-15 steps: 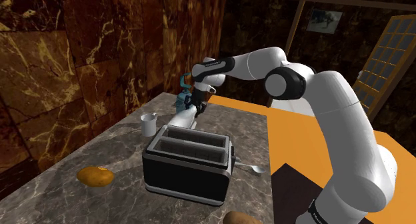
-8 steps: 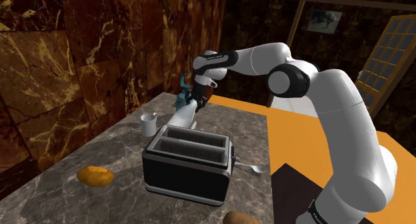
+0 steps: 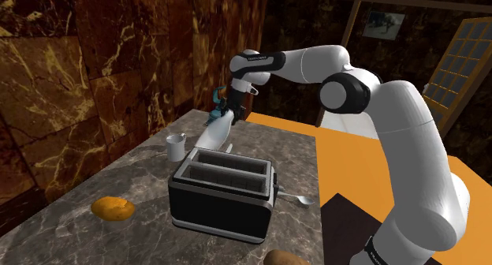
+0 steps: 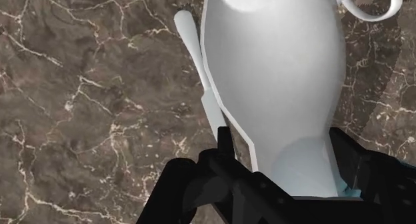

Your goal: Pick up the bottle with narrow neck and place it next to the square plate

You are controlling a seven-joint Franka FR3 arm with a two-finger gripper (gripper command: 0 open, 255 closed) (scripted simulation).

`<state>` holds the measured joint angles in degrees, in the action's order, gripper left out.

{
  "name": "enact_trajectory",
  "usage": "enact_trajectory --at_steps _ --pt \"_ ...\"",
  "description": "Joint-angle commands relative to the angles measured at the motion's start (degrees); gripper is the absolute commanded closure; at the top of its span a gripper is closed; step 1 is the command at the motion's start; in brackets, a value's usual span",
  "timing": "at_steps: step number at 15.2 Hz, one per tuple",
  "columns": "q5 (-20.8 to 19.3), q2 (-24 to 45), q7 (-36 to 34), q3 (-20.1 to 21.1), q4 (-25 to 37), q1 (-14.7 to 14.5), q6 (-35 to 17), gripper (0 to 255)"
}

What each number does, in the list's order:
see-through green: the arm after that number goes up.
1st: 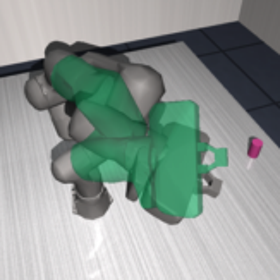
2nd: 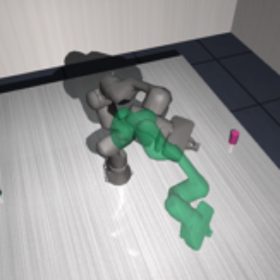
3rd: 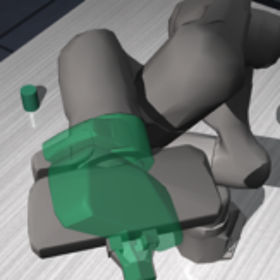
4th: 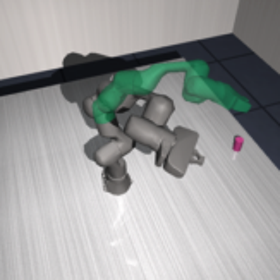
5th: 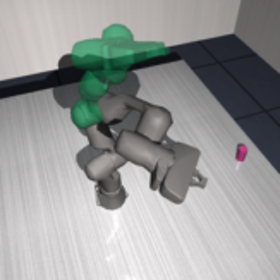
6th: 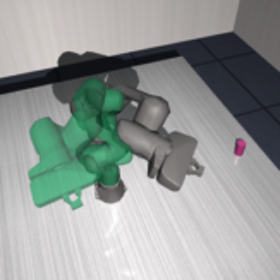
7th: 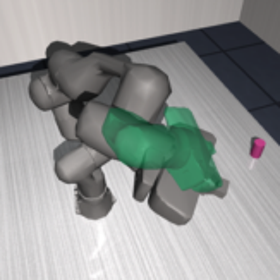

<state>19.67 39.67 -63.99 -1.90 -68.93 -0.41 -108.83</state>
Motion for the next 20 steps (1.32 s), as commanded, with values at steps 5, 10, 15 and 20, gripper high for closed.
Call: enact_trajectory --at_steps 5,10,15,20 --pt "-0.4 -0.8 -1.2 -0.1 3.2 0.1 3.8 255" --pt "-0.6 -0.9 -2.1 -0.1 6.1 0.2 6.7 255" --pt "-0.7 -10.2 -4.8 0.6 -9.1 -4.1 -0.4 255" --pt "-1.0 -16.9 -8.7 1.8 -19.6 -8.3 -5.7 255"
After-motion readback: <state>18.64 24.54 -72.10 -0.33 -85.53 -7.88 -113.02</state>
